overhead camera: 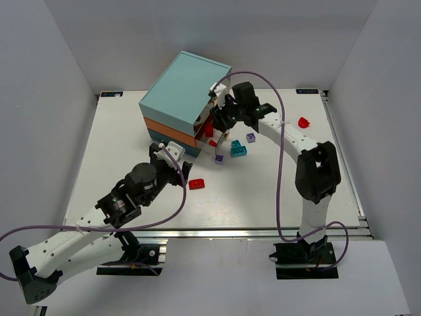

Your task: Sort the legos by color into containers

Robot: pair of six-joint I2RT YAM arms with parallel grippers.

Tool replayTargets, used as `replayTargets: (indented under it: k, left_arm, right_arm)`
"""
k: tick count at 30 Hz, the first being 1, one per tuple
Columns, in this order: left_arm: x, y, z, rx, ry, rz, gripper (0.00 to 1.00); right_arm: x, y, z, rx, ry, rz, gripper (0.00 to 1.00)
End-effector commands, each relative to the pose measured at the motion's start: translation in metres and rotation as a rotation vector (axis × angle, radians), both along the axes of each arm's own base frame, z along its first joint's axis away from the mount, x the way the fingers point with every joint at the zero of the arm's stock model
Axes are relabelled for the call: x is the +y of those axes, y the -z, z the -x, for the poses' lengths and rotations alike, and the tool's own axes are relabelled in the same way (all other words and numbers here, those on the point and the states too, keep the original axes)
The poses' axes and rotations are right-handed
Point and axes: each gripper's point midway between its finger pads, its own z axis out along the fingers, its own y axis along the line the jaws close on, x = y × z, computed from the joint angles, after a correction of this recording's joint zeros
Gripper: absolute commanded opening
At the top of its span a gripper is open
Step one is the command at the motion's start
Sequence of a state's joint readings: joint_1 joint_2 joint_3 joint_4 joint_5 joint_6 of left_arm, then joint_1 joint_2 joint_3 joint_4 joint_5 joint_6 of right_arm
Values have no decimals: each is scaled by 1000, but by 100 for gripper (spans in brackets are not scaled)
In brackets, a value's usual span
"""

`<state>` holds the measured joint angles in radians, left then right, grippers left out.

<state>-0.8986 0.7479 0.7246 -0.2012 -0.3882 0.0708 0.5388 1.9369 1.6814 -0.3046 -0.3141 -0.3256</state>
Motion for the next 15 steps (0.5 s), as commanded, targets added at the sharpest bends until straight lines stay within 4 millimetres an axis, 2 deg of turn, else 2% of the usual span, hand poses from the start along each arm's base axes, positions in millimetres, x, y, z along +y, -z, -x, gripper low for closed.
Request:
replayTargets:
  k: [1,2,3,5,6,7,8,9,10,11,12,13,14,15]
  left_arm:
    - [-6,-2,2,-2,31,19,87]
    - [-8,2,1,7,29,12,87]
    - [-9,5,0,15,29,6,87]
    - [-15,17,-5,69,13,-17,87]
    - [-16,24,-7,104,2,-38,83]
    - [-20,32,-8,162,-19,-20,79]
    - [-21,56,-7,248,-38,-85,75]
    - [-25,57,-7,300,-64,-48,64]
    - [-24,70,-4,357,-79,-71,56]
    - [-27,82,-3,405,-99,-76,48]
    - [-29,91,0,457,-121,-43,34]
    - [-30,99,5,497,-121,-37,31]
    - [-32,105,8,525,-123,-24,29]
    - [-33,114,13,561,-125,-9,29]
  right_arm:
    - [0,-32,-6,-53,35,-34,60]
    - [-1,-31,-5,-49,35,-32,69]
    - [-2,-39,-2,-56,30,-44,70]
    - [-5,-51,2,-65,35,-60,70]
    - [-9,-69,8,-91,37,-81,70]
    - [-13,-72,15,-91,39,-85,70]
    - [-18,-75,19,-86,61,-90,66]
    - [-30,-100,28,-121,89,-119,62]
    - [-39,-91,37,-98,113,-110,44]
    - [-58,-113,47,-125,168,-148,31]
    - [-65,-115,53,-132,188,-168,17]
    - [-76,-88,67,-77,217,-157,0]
    - [-85,-84,75,-77,221,-167,0]
    - [-96,-101,91,-122,201,-204,0]
